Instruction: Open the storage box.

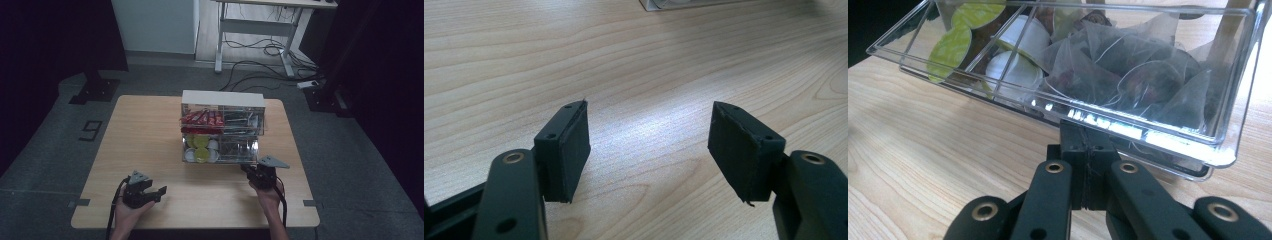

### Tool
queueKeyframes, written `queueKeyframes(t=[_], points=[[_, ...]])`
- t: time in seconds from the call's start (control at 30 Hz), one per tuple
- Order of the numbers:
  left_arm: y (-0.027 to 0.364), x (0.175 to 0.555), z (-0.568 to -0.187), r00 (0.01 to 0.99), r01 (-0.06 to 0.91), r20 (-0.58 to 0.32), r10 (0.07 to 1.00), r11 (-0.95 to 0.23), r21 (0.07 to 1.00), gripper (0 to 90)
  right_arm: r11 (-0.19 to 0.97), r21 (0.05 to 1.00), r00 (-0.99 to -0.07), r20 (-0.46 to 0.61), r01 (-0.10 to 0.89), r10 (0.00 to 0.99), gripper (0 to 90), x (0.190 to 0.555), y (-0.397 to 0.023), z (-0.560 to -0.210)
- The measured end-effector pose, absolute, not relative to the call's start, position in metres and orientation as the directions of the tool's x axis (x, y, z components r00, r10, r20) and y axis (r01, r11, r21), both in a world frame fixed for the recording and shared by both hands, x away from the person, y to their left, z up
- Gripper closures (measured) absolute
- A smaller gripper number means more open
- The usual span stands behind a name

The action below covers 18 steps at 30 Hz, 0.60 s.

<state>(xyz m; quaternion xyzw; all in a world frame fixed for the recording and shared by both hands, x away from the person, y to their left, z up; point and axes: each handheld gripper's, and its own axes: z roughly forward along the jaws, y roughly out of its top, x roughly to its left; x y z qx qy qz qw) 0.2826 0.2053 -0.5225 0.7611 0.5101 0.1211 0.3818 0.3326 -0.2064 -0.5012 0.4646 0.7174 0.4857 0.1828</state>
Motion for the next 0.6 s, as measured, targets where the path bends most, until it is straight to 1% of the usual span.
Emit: queueKeyframes(t=[0.6], points=[[0.205,0.283,-0.522,0.449,0.684,-0.203,0.870,-0.189,0.705,33.2,0.047,0.893,-0.485,0.198,0.448,0.852,89.1,0.334,-0.211,-0.488]])
